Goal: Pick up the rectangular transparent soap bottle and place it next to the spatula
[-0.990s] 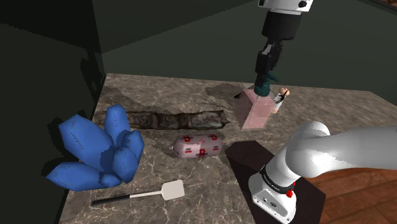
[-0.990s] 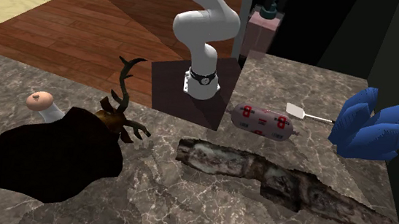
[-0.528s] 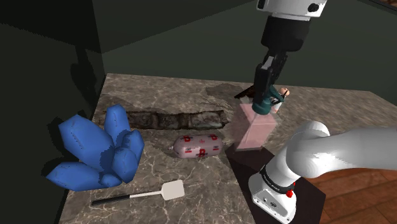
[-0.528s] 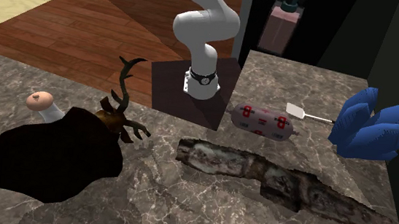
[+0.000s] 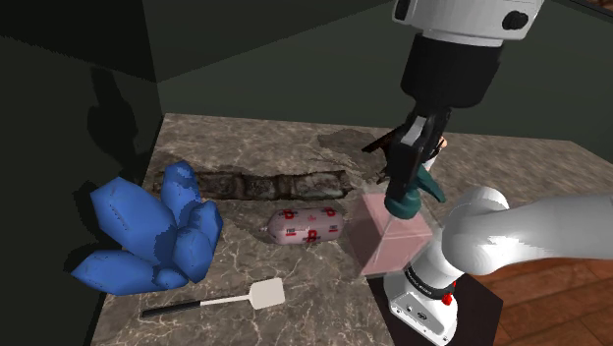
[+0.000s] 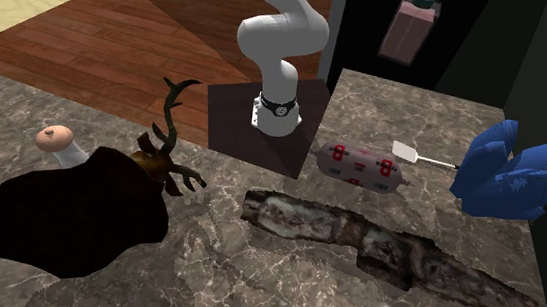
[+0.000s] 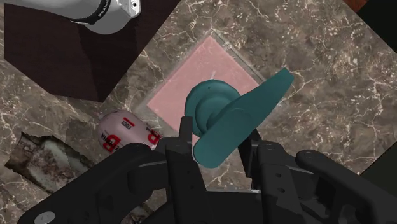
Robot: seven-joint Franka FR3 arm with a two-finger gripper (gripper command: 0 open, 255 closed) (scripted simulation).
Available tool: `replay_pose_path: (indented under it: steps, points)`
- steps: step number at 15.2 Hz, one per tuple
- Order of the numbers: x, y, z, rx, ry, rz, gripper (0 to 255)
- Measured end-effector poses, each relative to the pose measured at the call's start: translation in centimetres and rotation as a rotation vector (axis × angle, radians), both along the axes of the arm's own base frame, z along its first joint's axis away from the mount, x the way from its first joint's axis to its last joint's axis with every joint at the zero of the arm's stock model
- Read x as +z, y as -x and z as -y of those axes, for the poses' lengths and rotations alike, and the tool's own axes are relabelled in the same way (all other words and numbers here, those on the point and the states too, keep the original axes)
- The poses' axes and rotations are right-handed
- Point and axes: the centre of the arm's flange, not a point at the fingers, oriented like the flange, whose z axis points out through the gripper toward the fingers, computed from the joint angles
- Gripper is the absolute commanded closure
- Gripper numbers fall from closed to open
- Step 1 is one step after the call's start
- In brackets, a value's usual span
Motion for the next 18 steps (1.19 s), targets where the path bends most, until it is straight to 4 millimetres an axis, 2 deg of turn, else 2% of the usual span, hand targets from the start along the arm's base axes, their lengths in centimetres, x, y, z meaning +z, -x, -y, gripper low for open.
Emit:
replay_pose_path:
  steps: [18]
  points:
    - [-9.3, 0.3, -0.4, -0.001, 0.0, -0.001, 255]
